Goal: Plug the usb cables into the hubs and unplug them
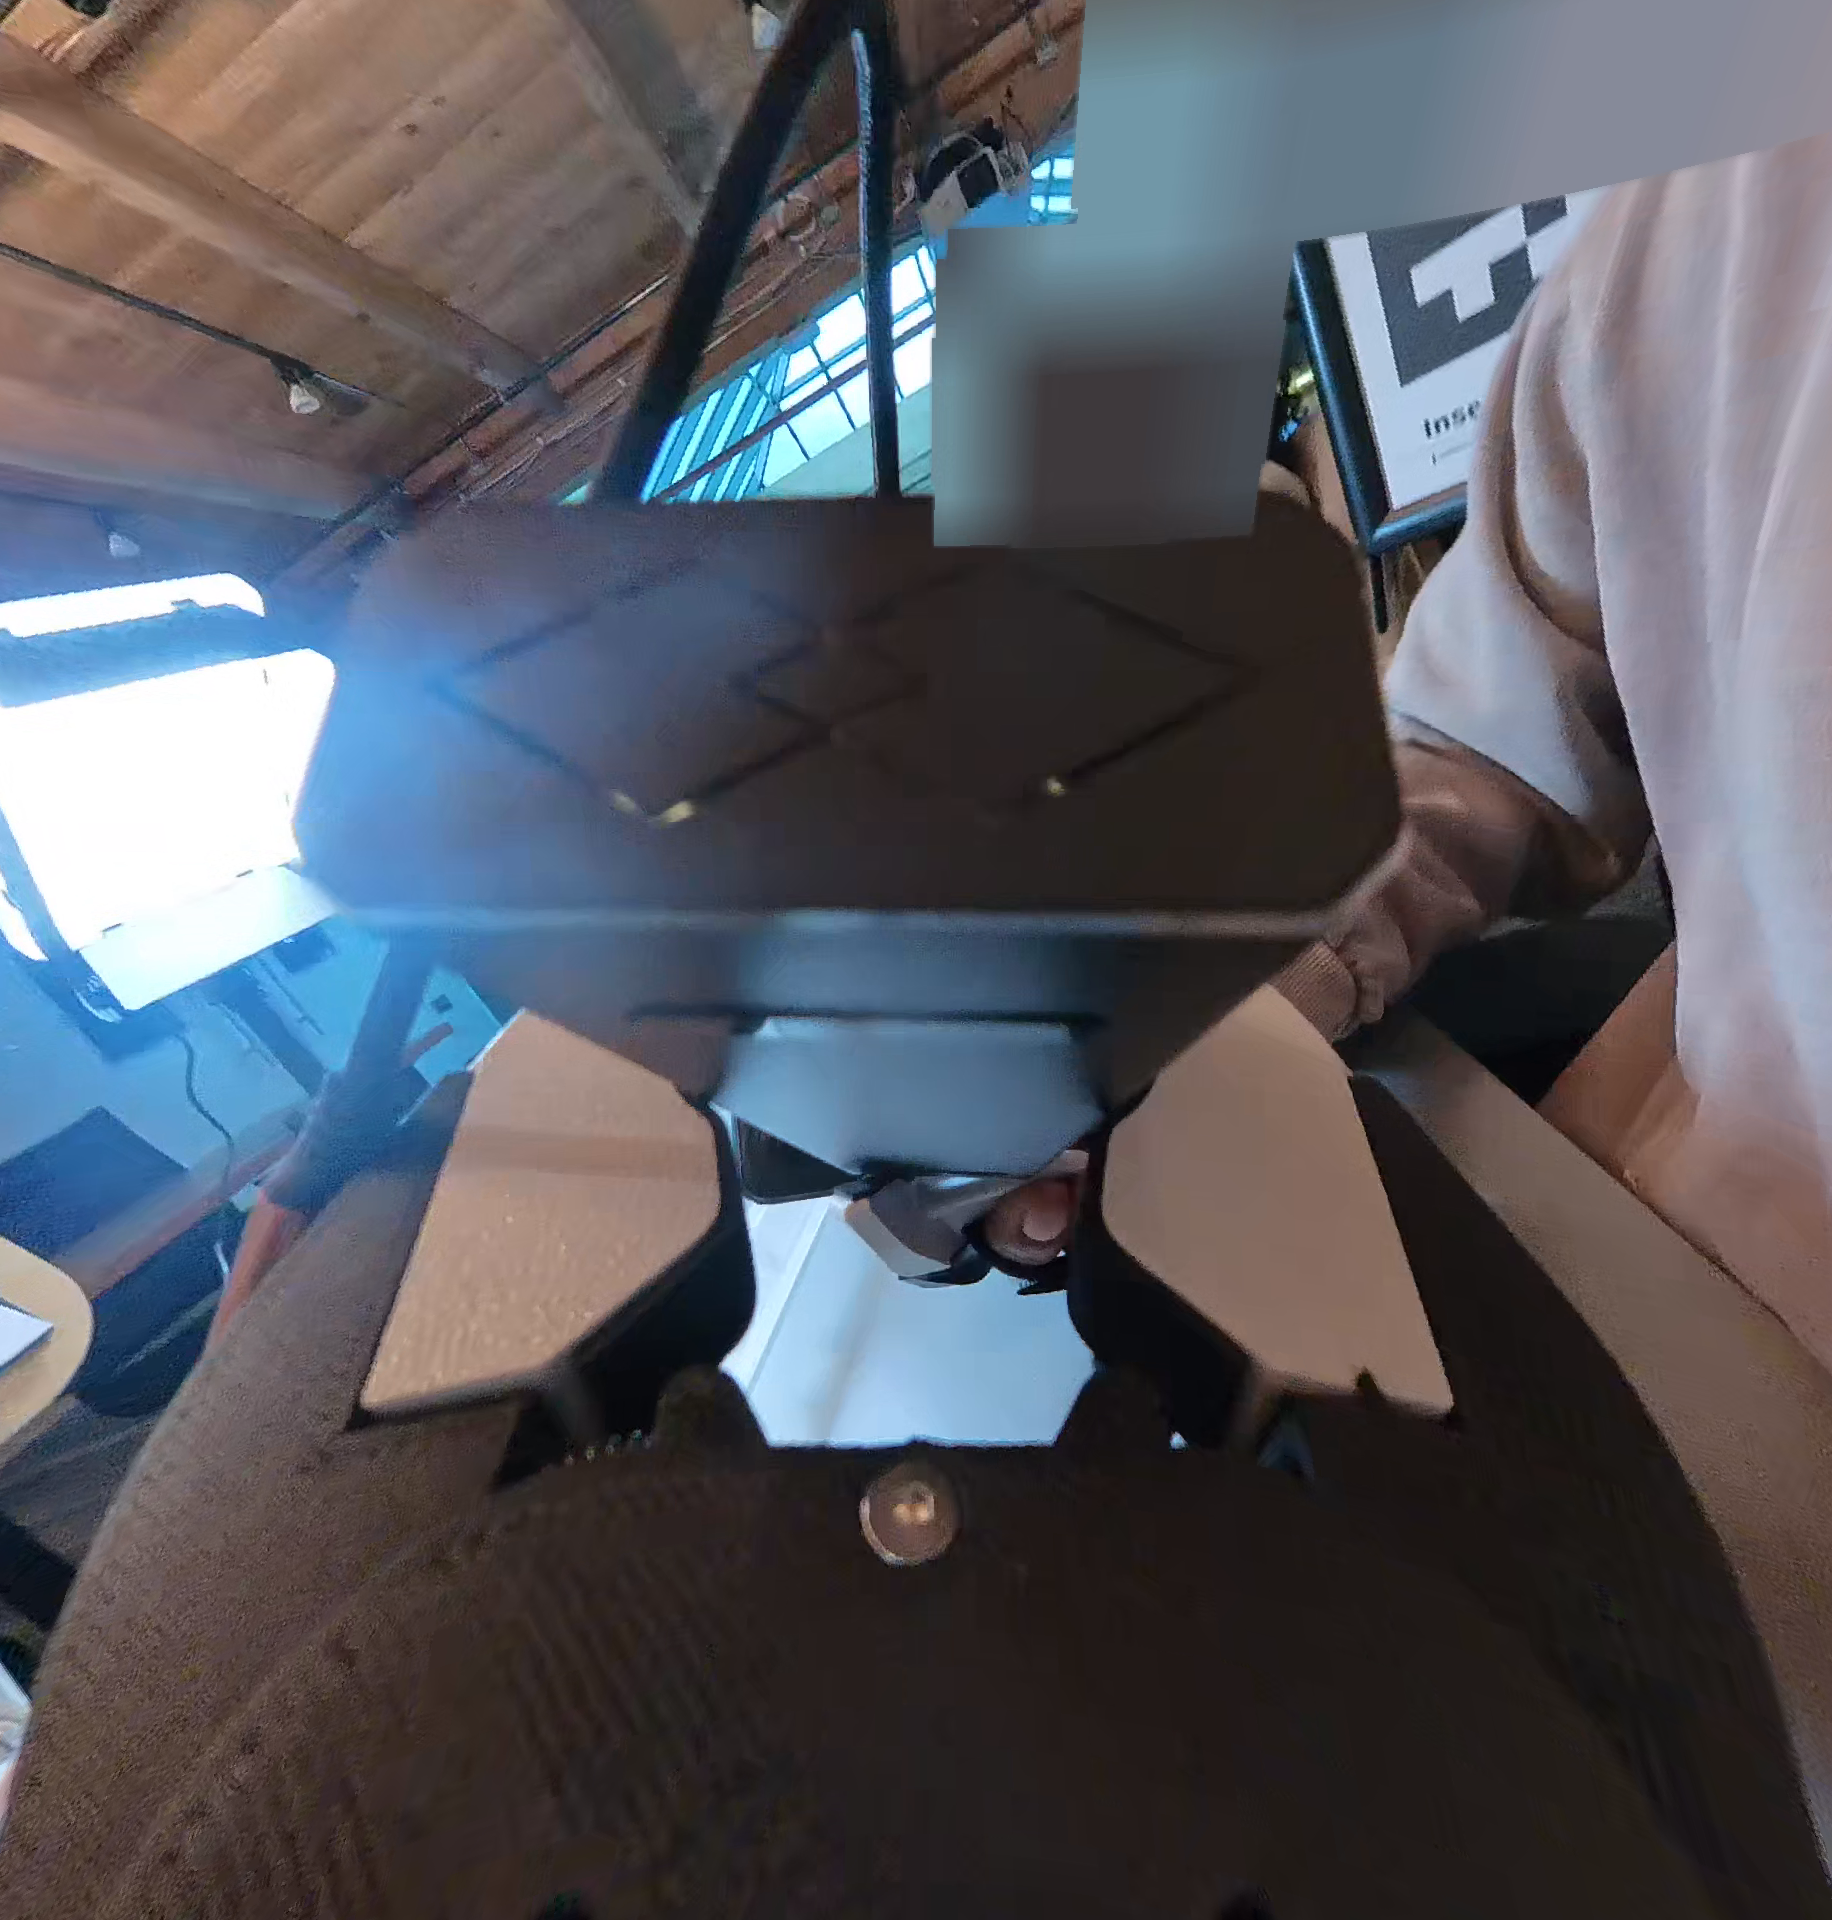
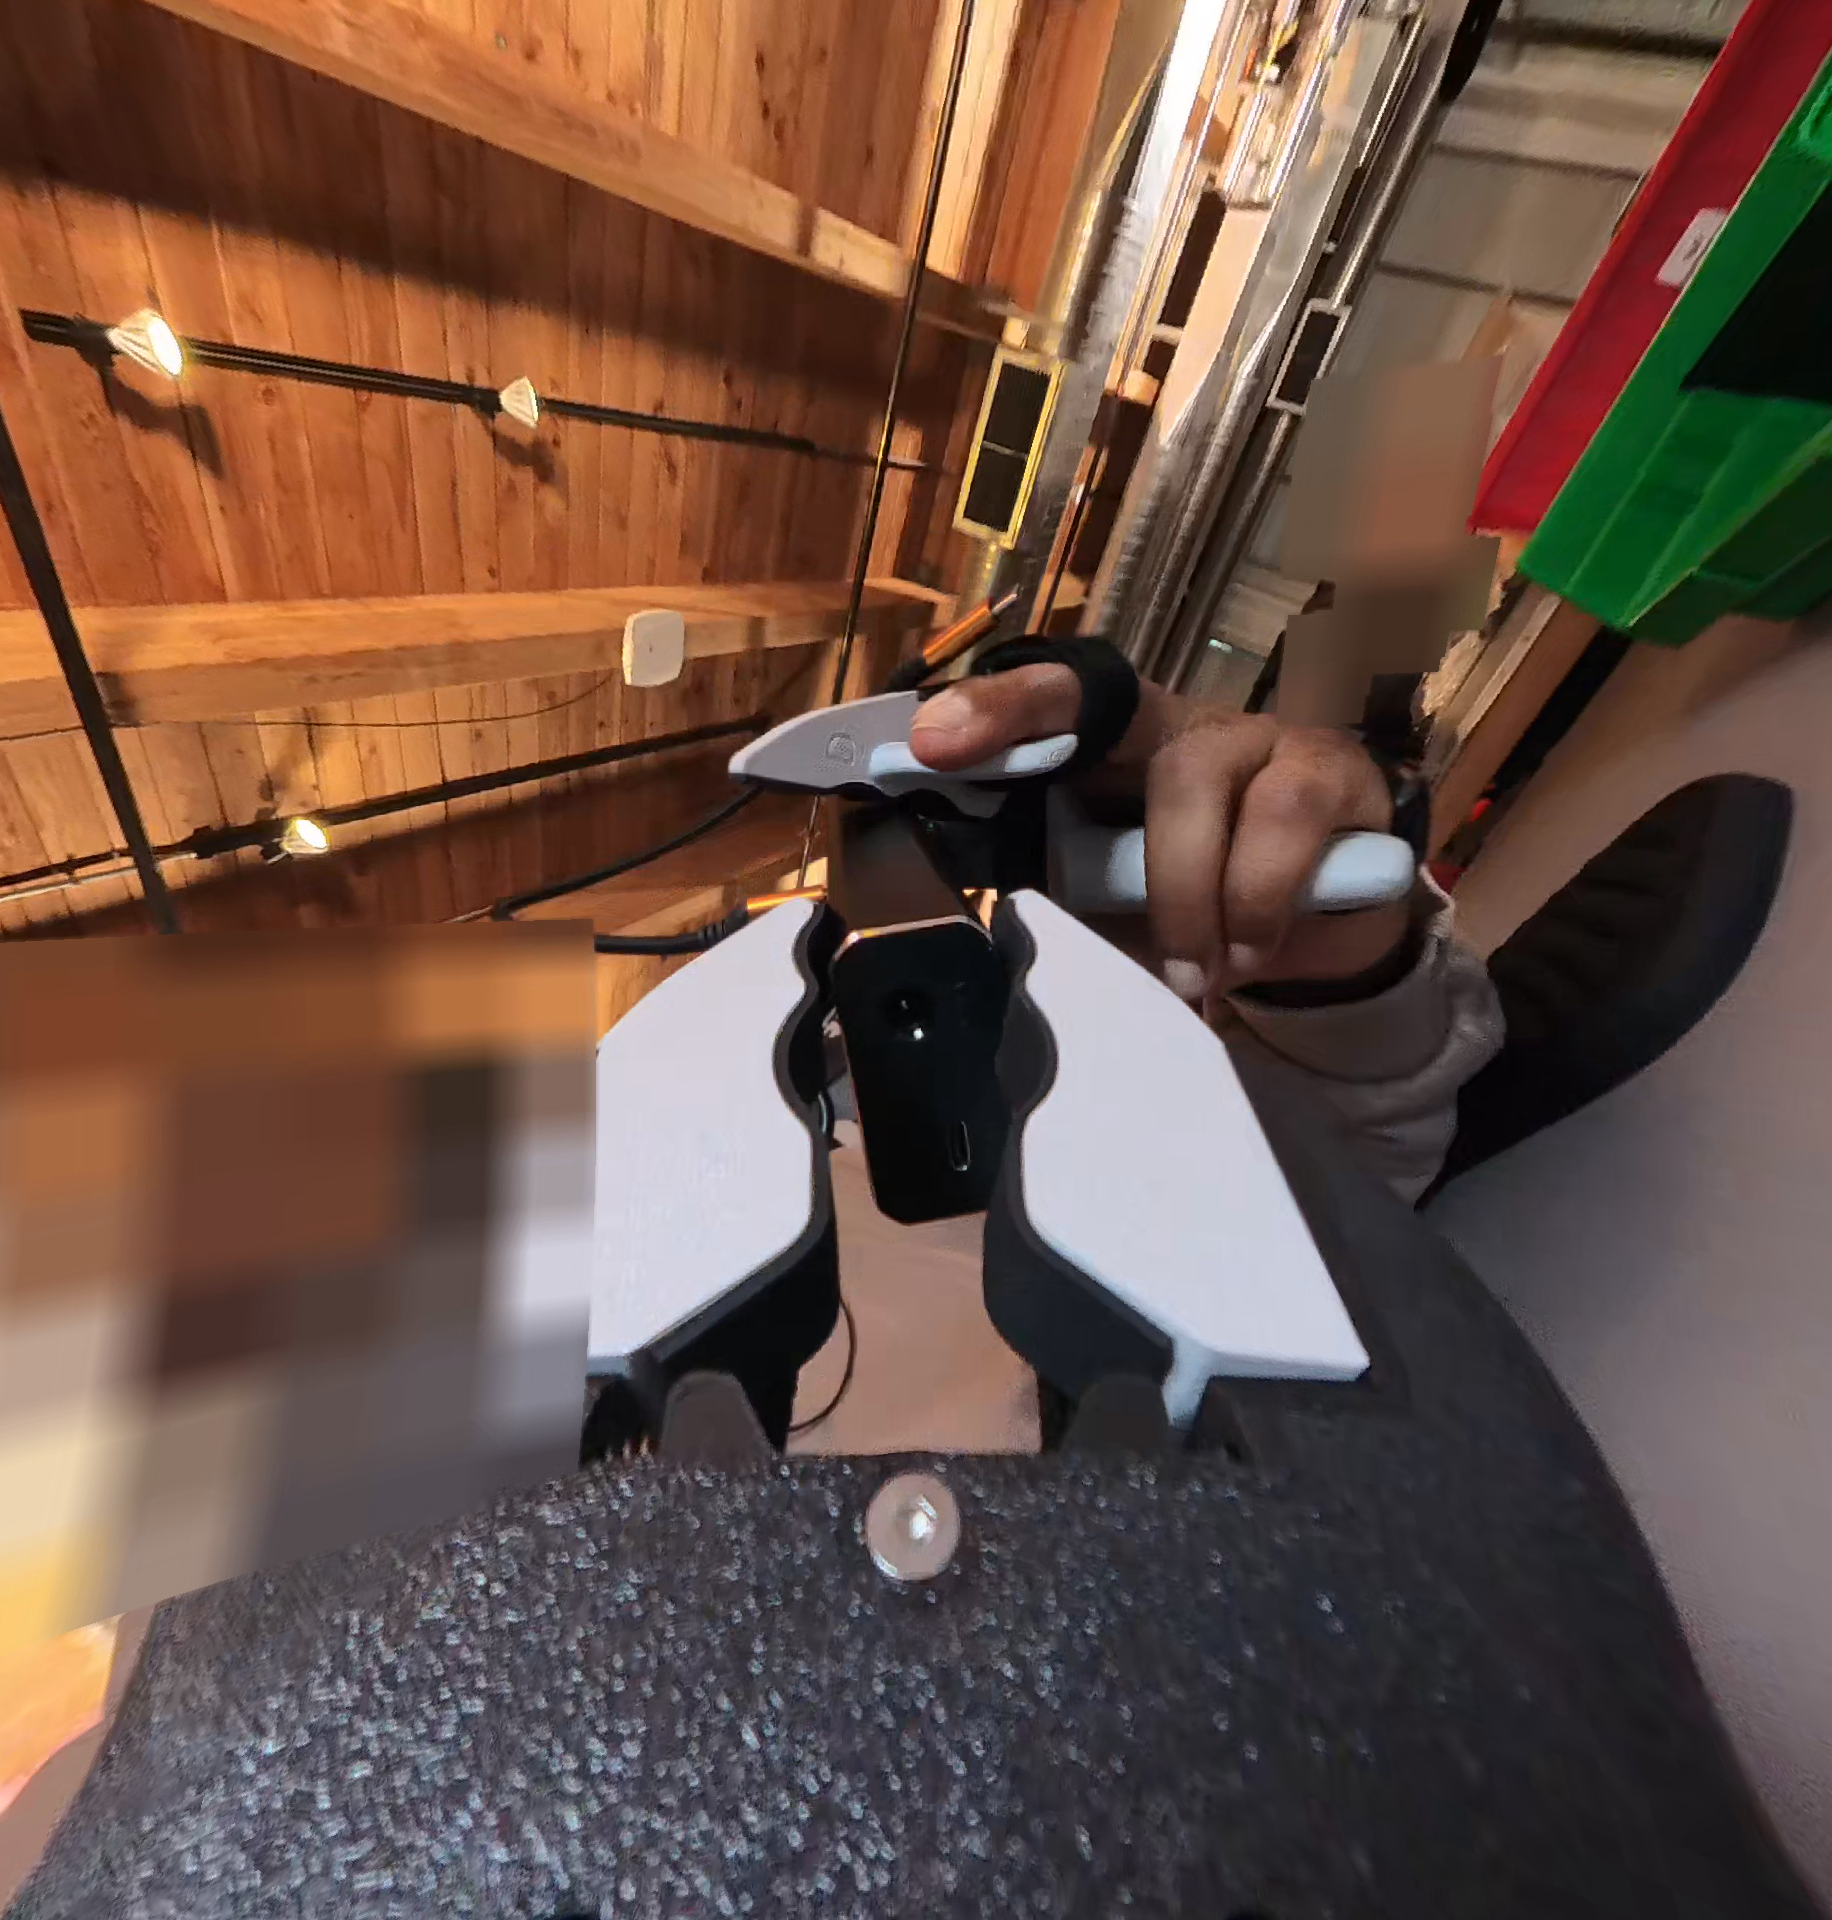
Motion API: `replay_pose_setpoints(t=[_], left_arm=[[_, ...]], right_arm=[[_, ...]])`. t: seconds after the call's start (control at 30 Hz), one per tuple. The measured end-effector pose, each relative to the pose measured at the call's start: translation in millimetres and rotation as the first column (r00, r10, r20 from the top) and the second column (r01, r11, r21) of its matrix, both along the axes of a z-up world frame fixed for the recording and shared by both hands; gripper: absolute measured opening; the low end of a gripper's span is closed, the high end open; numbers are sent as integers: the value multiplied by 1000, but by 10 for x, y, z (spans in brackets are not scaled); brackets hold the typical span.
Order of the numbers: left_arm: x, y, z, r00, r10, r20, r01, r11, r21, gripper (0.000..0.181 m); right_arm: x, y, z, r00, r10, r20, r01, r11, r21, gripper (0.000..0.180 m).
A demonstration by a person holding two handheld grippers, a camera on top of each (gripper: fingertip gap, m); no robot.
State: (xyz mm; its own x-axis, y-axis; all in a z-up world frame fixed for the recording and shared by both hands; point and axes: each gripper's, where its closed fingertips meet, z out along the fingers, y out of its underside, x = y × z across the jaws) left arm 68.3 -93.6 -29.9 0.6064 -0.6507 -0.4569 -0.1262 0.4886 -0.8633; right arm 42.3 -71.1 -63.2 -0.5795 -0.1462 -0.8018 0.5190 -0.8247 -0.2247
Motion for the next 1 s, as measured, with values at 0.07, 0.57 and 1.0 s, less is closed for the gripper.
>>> replay_pose_setpoints(t=[0.07, 0.57, 1.0], left_arm=[[20, -25, -11, 1000, 18, -17, -17, 1000, 11, 74], [-638, 258, 116, 939, 103, 329, -25, 972, -232, 72], [-346, 478, -446, 966, 97, 240, 16, 904, -428, 72]], right_arm=[[6, -37, -17, 1000, 31, -1, -31, 1000, -3, 31], [-87, 248, -323, 962, -242, -124, 262, 704, 660, 34], [-86, 70, -525, 910, -194, -367, 404, 219, 888, 38]])
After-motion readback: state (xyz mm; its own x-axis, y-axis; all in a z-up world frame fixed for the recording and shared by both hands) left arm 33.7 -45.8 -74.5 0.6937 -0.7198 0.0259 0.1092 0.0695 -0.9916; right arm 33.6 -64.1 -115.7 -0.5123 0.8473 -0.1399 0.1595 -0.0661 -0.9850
